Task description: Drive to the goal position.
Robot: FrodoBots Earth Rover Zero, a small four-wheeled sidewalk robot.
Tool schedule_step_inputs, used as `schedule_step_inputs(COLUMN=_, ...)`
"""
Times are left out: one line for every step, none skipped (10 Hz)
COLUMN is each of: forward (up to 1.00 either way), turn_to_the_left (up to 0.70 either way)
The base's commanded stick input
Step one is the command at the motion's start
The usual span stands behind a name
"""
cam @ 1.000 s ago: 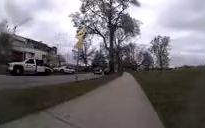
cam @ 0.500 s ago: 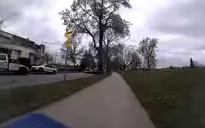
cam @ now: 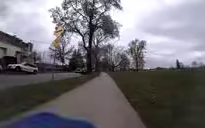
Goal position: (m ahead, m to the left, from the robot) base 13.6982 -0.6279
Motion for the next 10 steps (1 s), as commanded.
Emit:
schedule_step_inputs(forward=1.00, turn_to_the_left=0.01)
schedule_step_inputs(forward=1.00, turn_to_the_left=0.03)
schedule_step_inputs(forward=1.00, turn_to_the_left=0.40)
schedule_step_inputs(forward=1.00, turn_to_the_left=0.40)
schedule_step_inputs(forward=1.00, turn_to_the_left=0.40)
schedule_step_inputs(forward=1.00, turn_to_the_left=0.40)
schedule_step_inputs(forward=1.00, turn_to_the_left=0.40)
schedule_step_inputs(forward=1.00, turn_to_the_left=0.40)
schedule_step_inputs(forward=1.00, turn_to_the_left=0.30)
schedule_step_inputs(forward=1.00, turn_to_the_left=0.04)
